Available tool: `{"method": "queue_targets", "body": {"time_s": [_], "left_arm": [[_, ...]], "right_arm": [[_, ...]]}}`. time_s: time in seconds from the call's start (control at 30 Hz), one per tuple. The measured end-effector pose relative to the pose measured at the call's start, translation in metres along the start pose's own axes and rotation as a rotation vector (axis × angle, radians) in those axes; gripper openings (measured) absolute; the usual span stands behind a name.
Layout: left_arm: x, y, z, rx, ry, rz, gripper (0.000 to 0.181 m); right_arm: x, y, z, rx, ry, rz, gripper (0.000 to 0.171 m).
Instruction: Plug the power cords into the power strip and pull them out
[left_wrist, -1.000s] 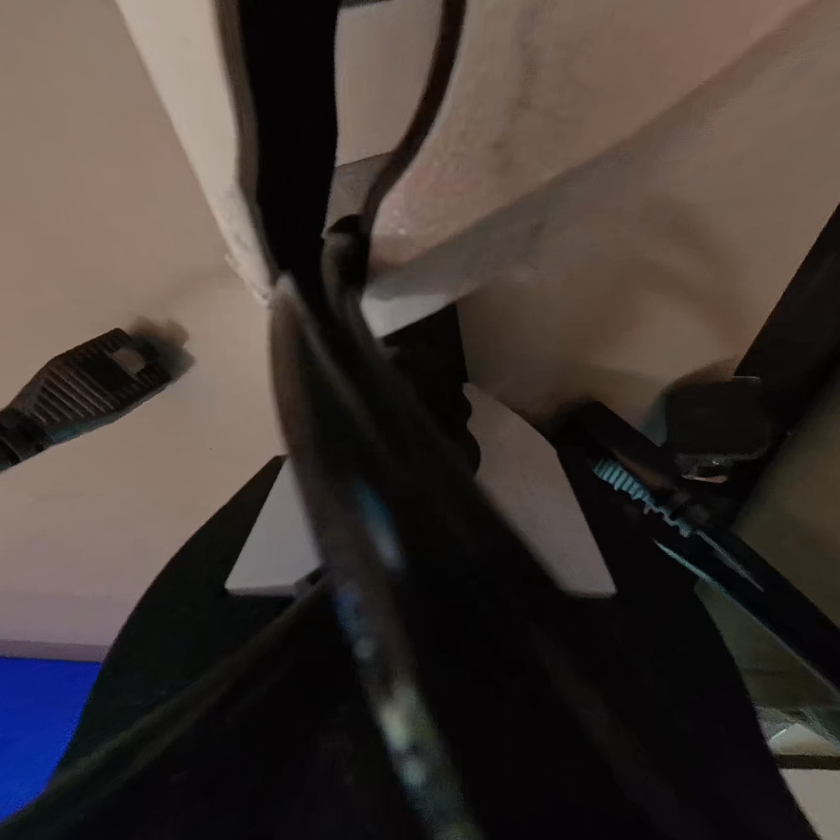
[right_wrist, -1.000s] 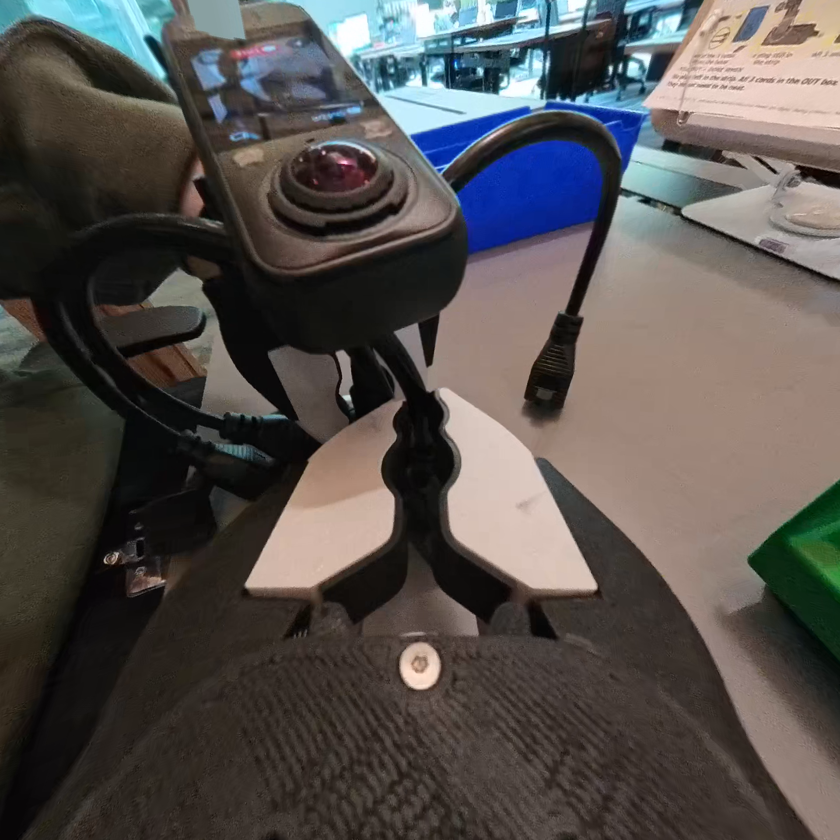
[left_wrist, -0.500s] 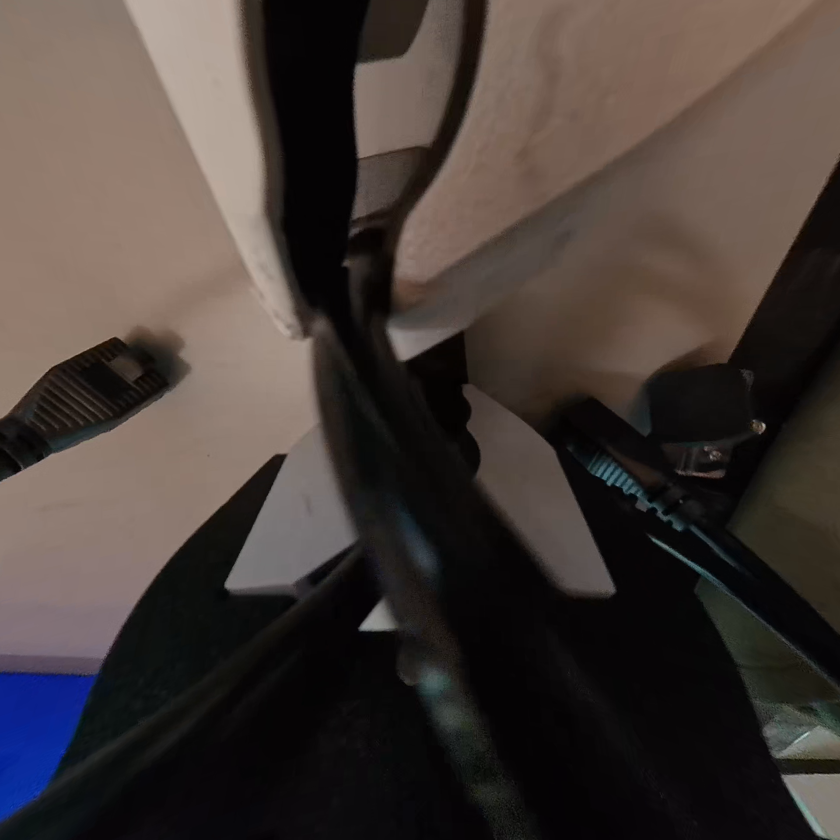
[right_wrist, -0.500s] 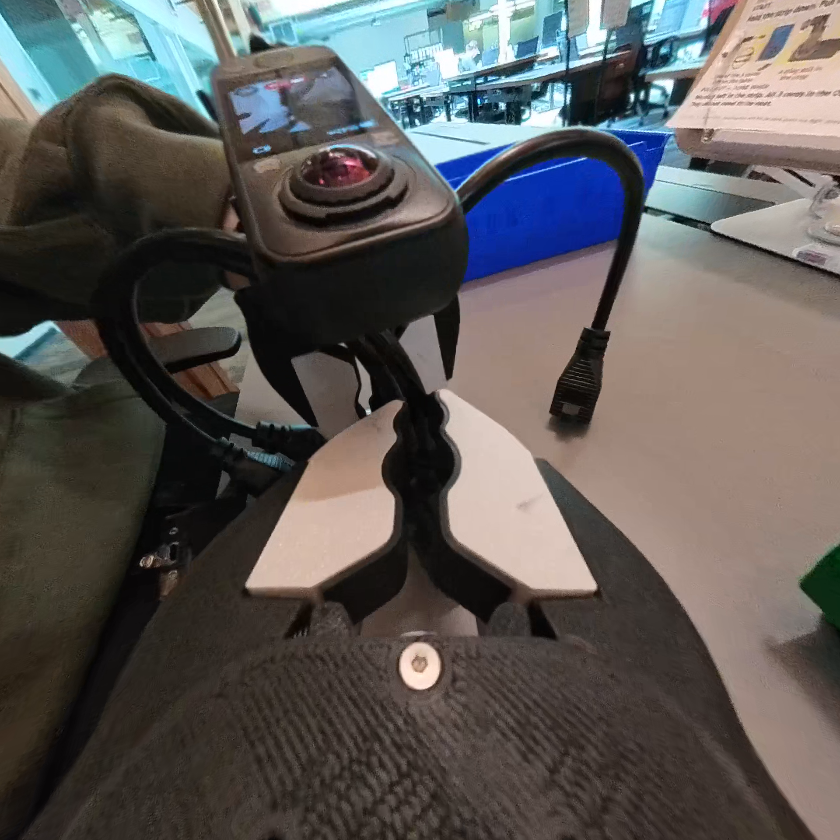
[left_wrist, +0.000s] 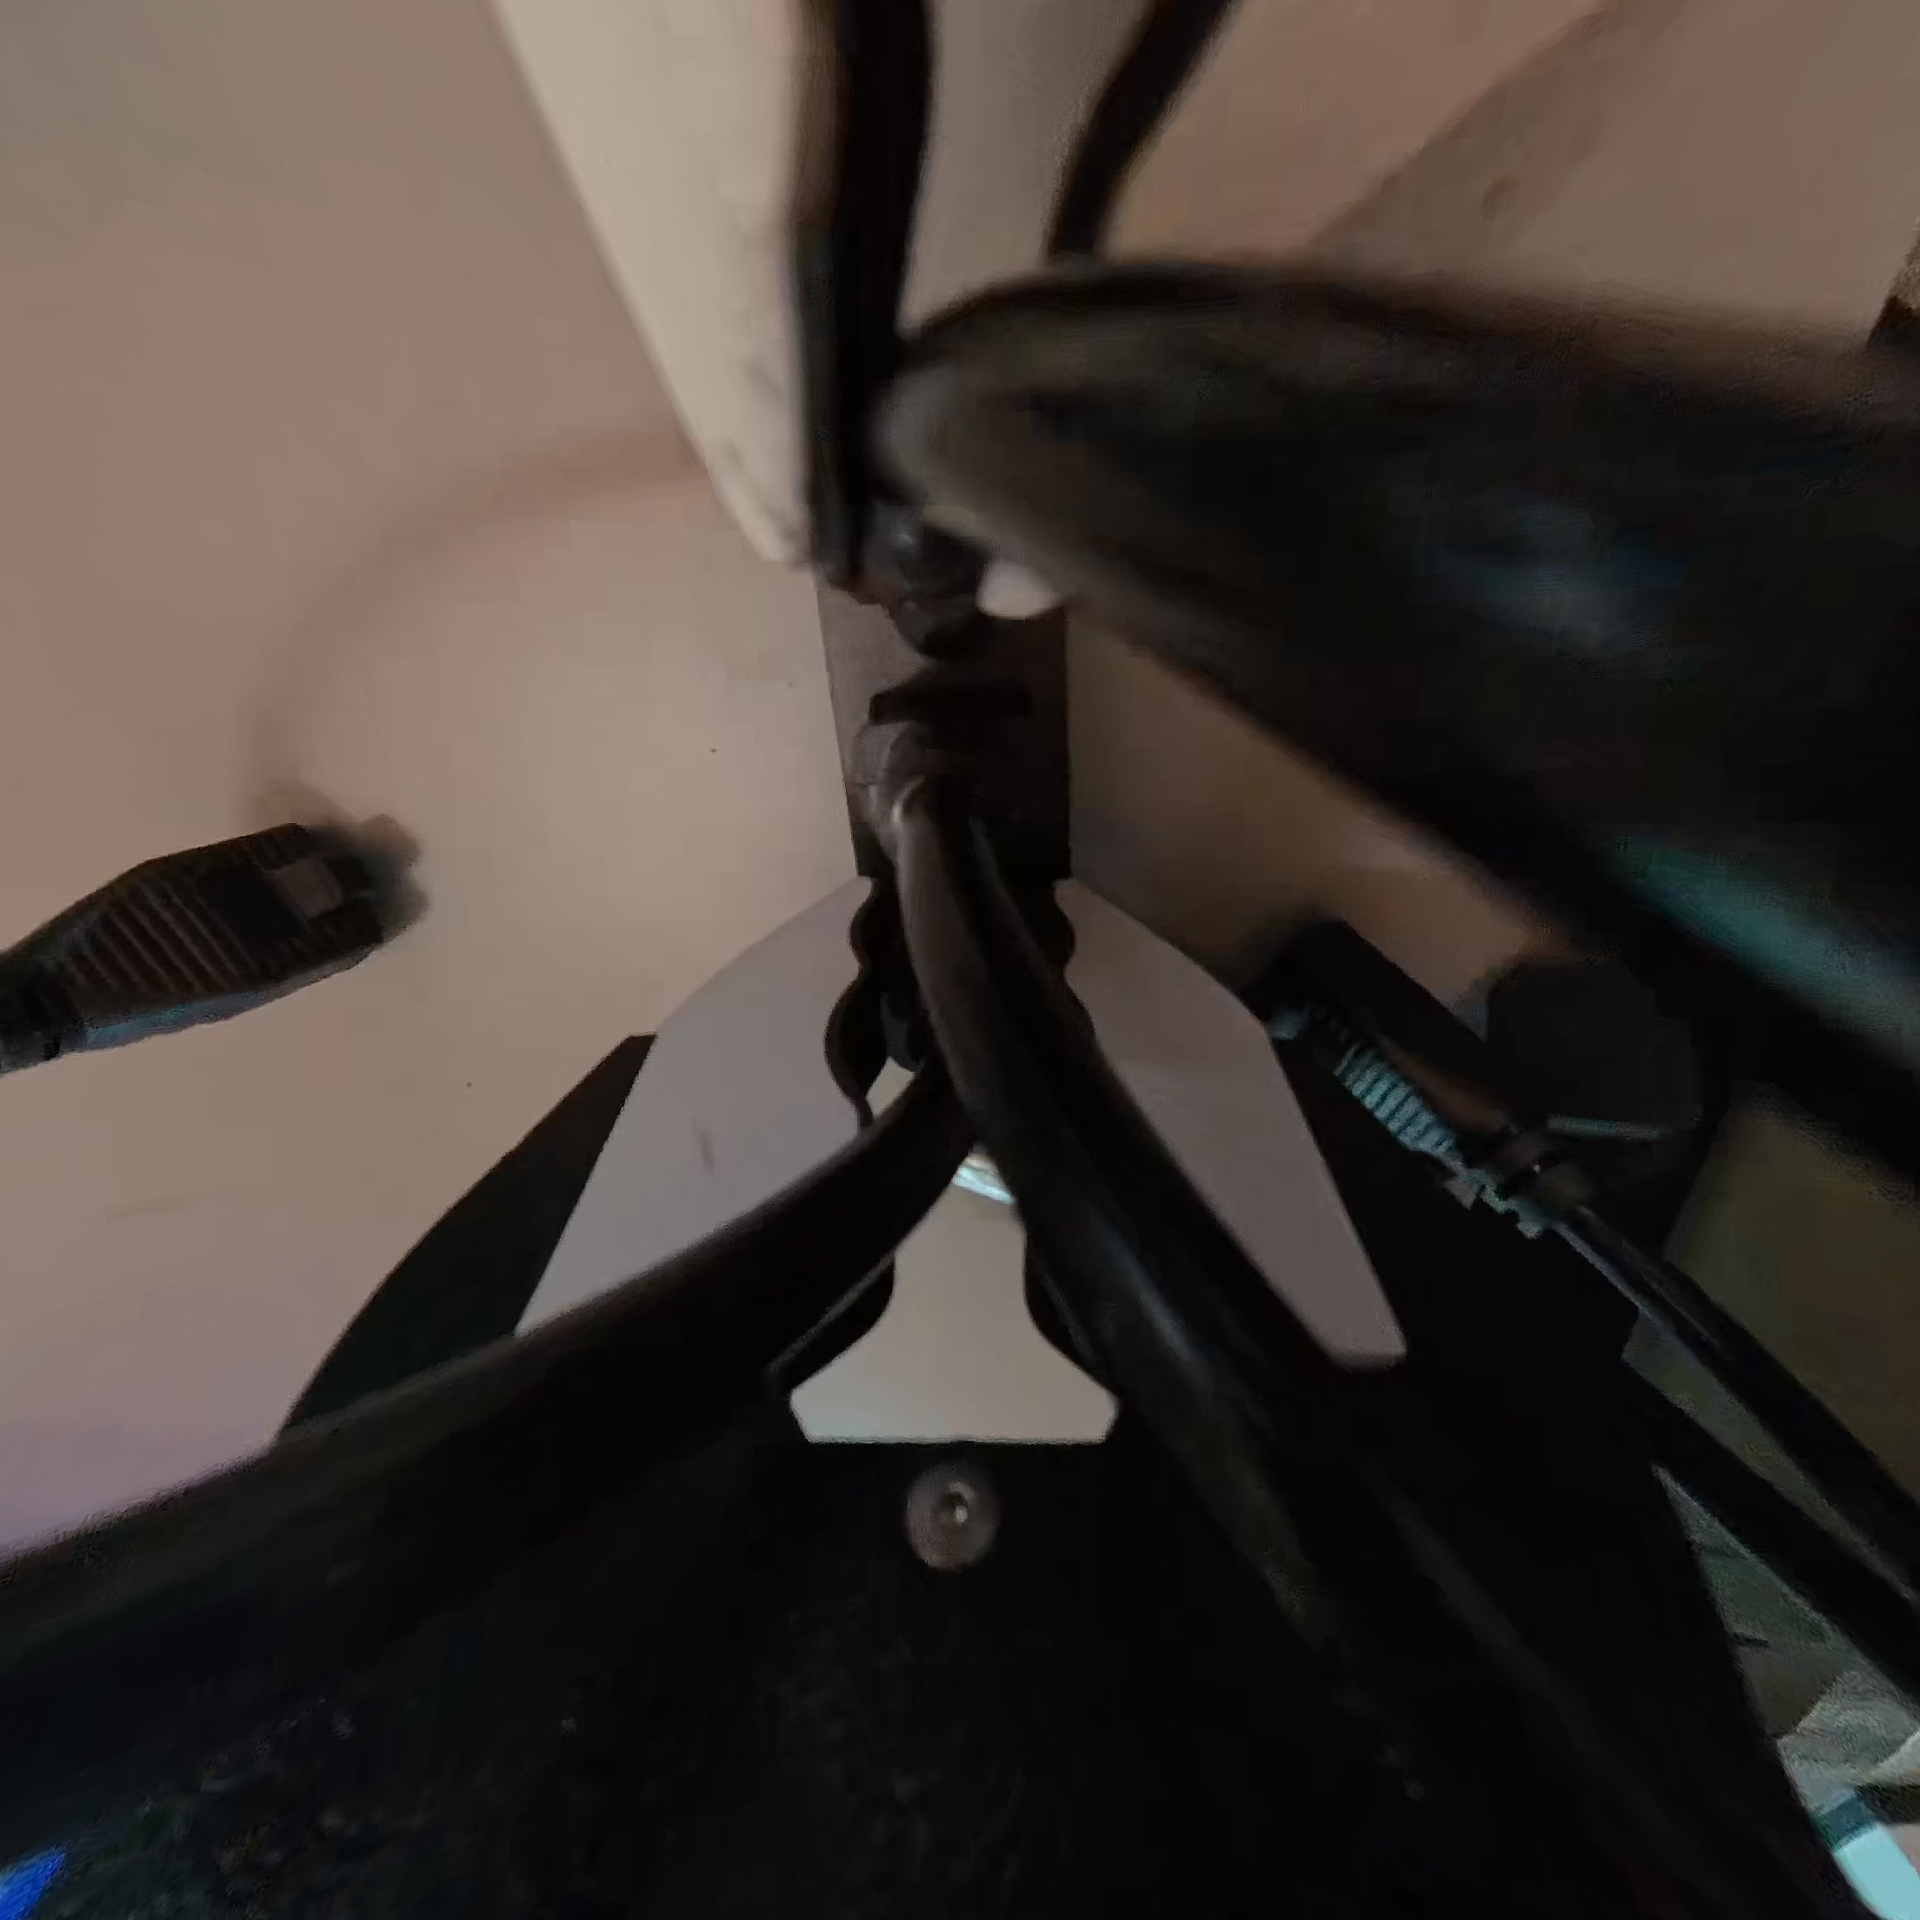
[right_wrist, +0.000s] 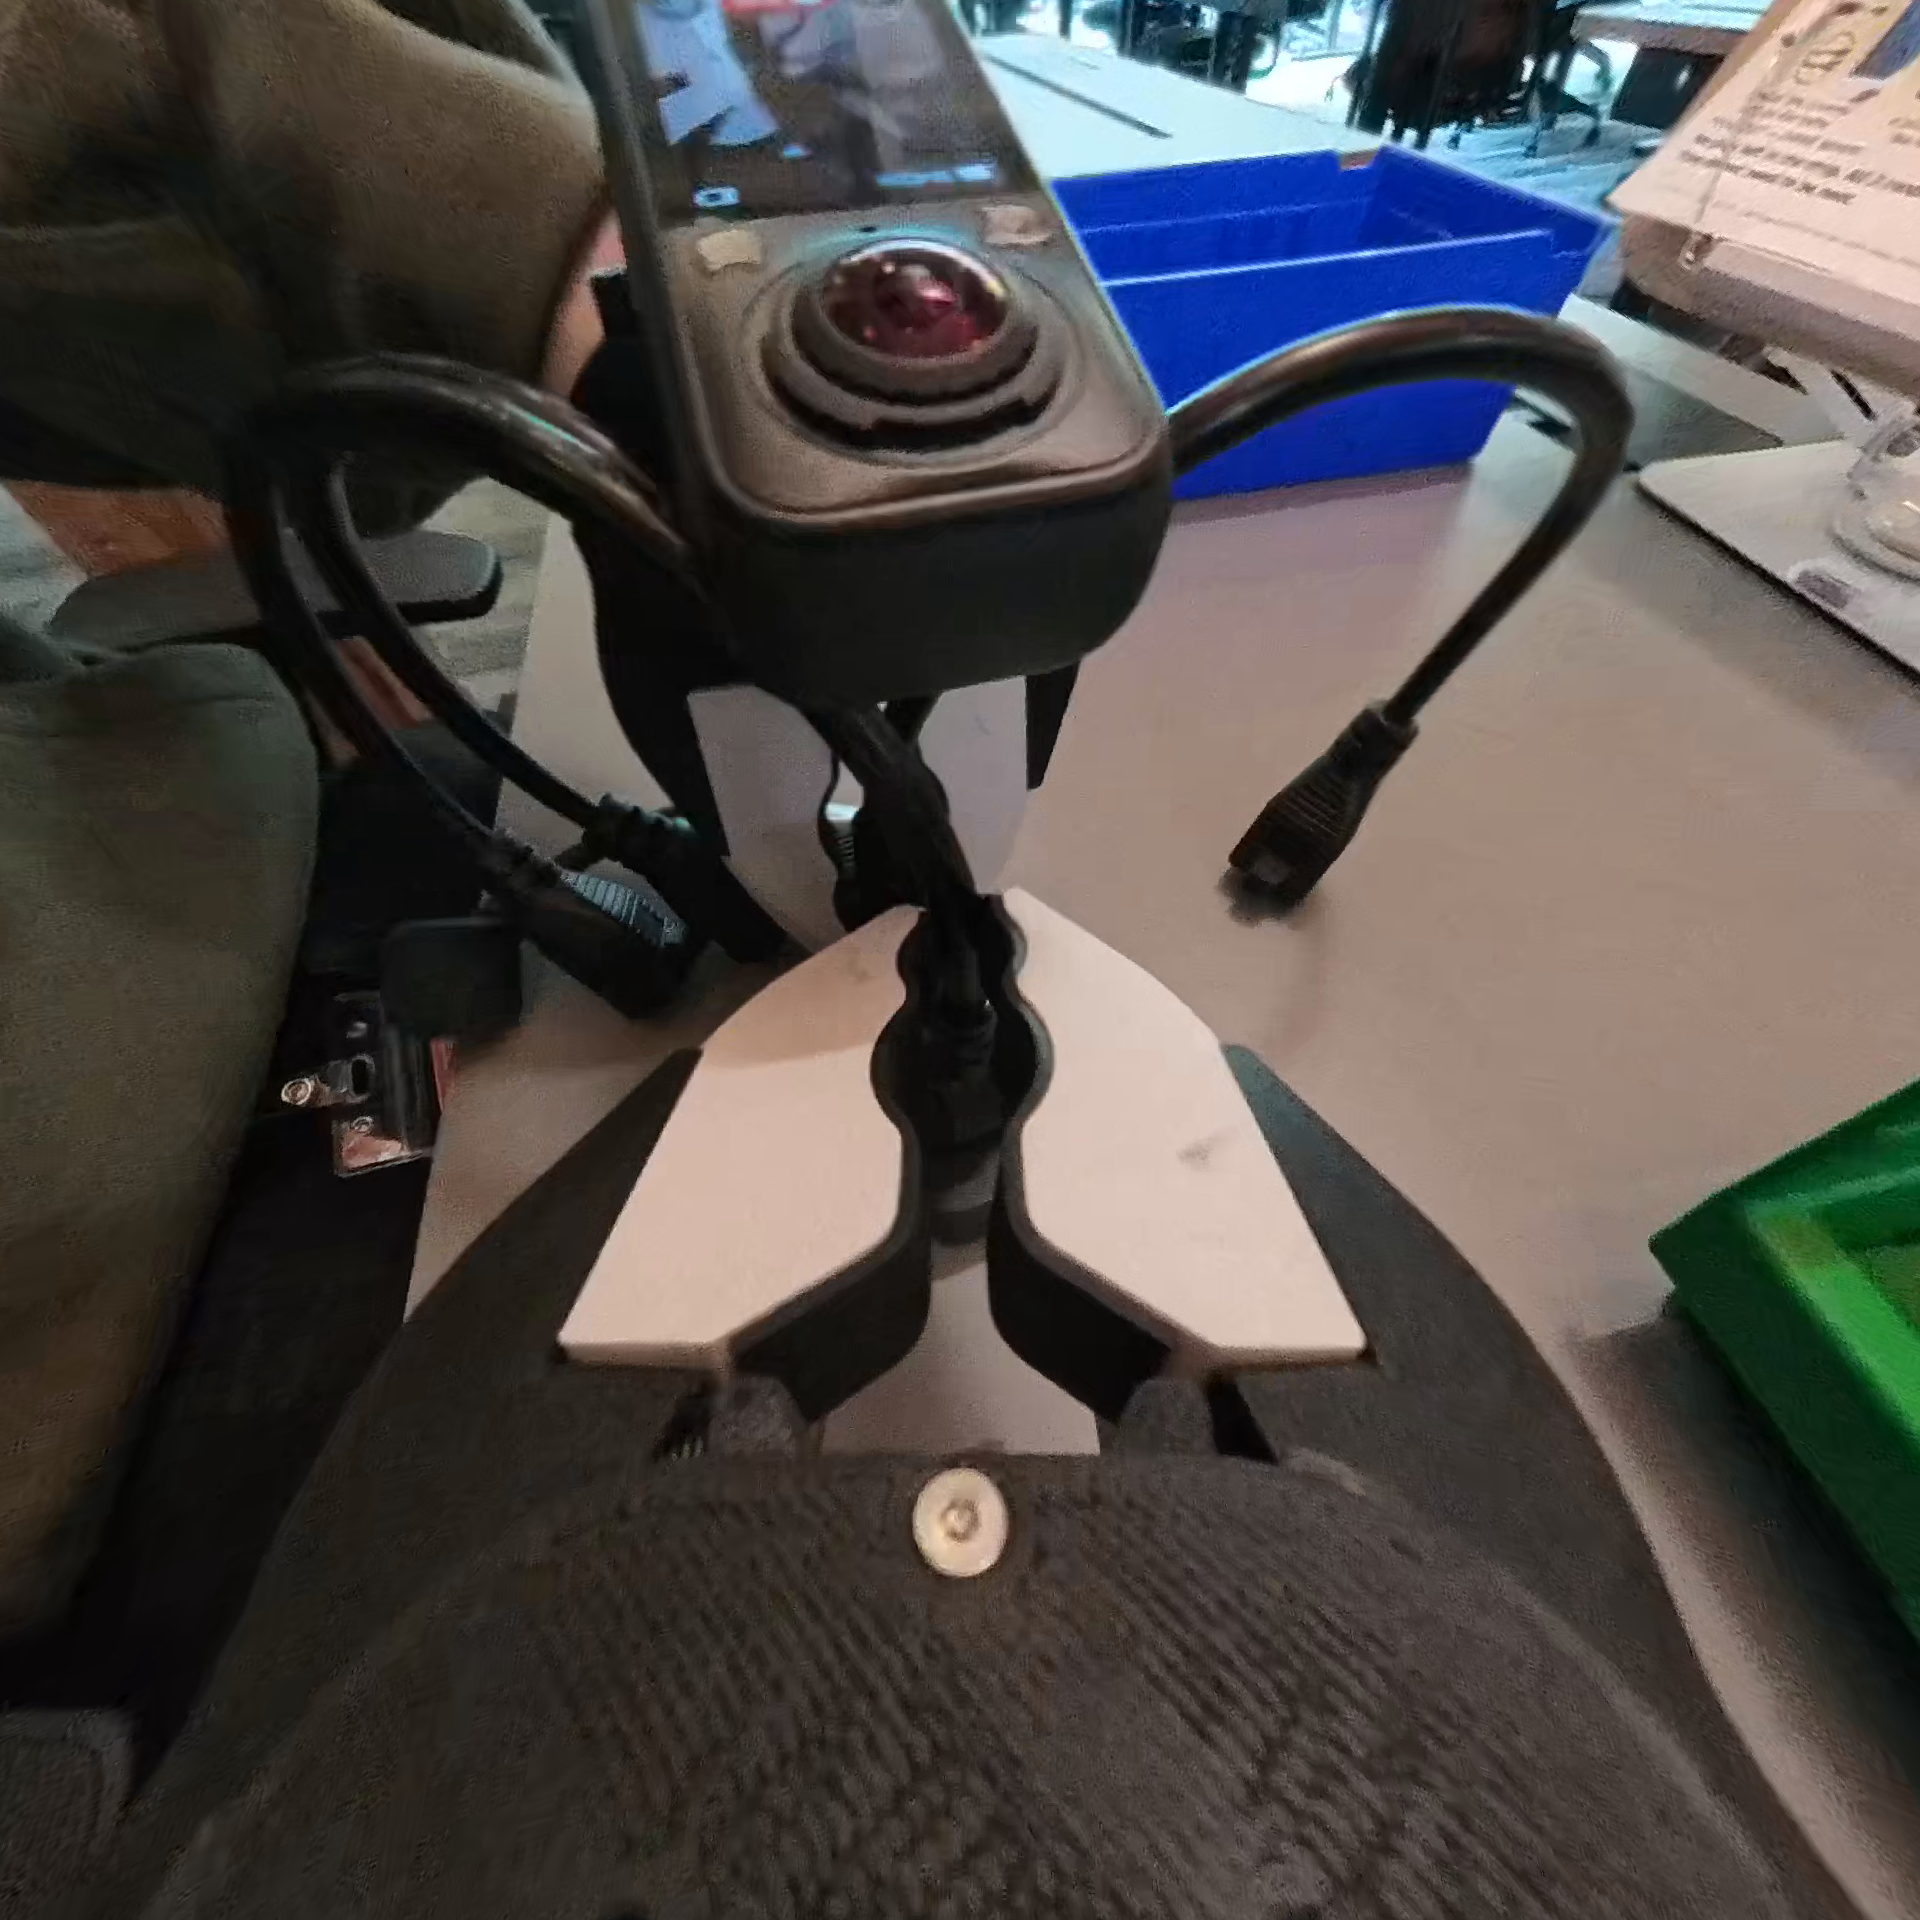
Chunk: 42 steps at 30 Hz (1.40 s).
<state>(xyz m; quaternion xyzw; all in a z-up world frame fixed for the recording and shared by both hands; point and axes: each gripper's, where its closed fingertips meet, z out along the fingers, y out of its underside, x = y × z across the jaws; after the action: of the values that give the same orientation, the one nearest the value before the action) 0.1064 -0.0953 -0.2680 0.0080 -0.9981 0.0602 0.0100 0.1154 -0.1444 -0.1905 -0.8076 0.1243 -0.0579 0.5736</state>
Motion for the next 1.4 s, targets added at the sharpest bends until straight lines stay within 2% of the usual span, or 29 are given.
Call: {"method": "queue_targets", "body": {"time_s": [0.1, 0.2, 0.3, 0.37, 0.47, 0.57, 0.67, 0.83, 0.93, 1.0, 1.03, 1.2, 1.4], "left_arm": [[0.002, 0.002, 0.000, -0.019, 0.001, 0.042, 0.026], [0.001, -0.001, 0.000, -0.001, 0.004, 0.021, 0.026], [-0.001, -0.004, 0.000, -0.001, -0.002, 0.015, 0.026], [0.002, -0.001, 0.000, -0.009, 0.014, 0.061, 0.026], [0.001, -0.005, 0.000, 0.007, 0.010, 0.037, 0.026], [-0.002, -0.007, 0.000, 0.007, 0.000, 0.012, 0.026], [0.000, -0.005, 0.000, 0.012, 0.006, 0.047, 0.023], [0.001, -0.007, 0.000, 0.032, 0.015, 0.050, 0.023], [0.004, -0.009, 0.000, 0.072, 0.027, 0.004, 0.027], [0.007, -0.021, 0.000, 0.160, 0.046, 0.001, 0.033], [0.010, -0.027, 0.001, 0.195, 0.062, 0.002, 0.030], [0.005, -0.025, 0.002, 0.110, 0.014, 0.101, 0.019], [0.005, -0.025, 0.002, 0.088, 0.013, 0.103, 0.024]], "right_arm": [[-0.015, -0.001, 0.006, -0.003, -0.022, -0.044, 0.009], [-0.004, 0.002, -0.005, -0.014, -0.001, -0.016, 0.008], [0.000, -0.001, -0.001, 0.085, 0.016, 0.091, 0.008], [-0.016, -0.001, 0.002, 0.057, -0.027, 0.016, 0.009], [-0.009, 0.001, -0.004, -0.016, 0.004, -0.029, 0.008], [0.002, -0.001, -0.002, 0.076, 0.030, 0.102, 0.008], [-0.013, 0.001, -0.003, 0.043, 0.005, 0.027, 0.009], [-0.013, 0.001, -0.003, 0.010, 0.055, 0.028, 0.009], [-0.013, 0.002, -0.003, 0.036, 0.081, 0.056, 0.009], [-0.014, 0.001, -0.003, 0.036, 0.102, 0.049, 0.009], [-0.015, 0.001, -0.002, 0.035, 0.105, 0.049, 0.009], [-0.015, 0.002, -0.002, 0.021, 0.110, 0.033, 0.009], [-0.014, 0.007, -0.004, -0.033, 0.098, -0.006, 0.015]]}}
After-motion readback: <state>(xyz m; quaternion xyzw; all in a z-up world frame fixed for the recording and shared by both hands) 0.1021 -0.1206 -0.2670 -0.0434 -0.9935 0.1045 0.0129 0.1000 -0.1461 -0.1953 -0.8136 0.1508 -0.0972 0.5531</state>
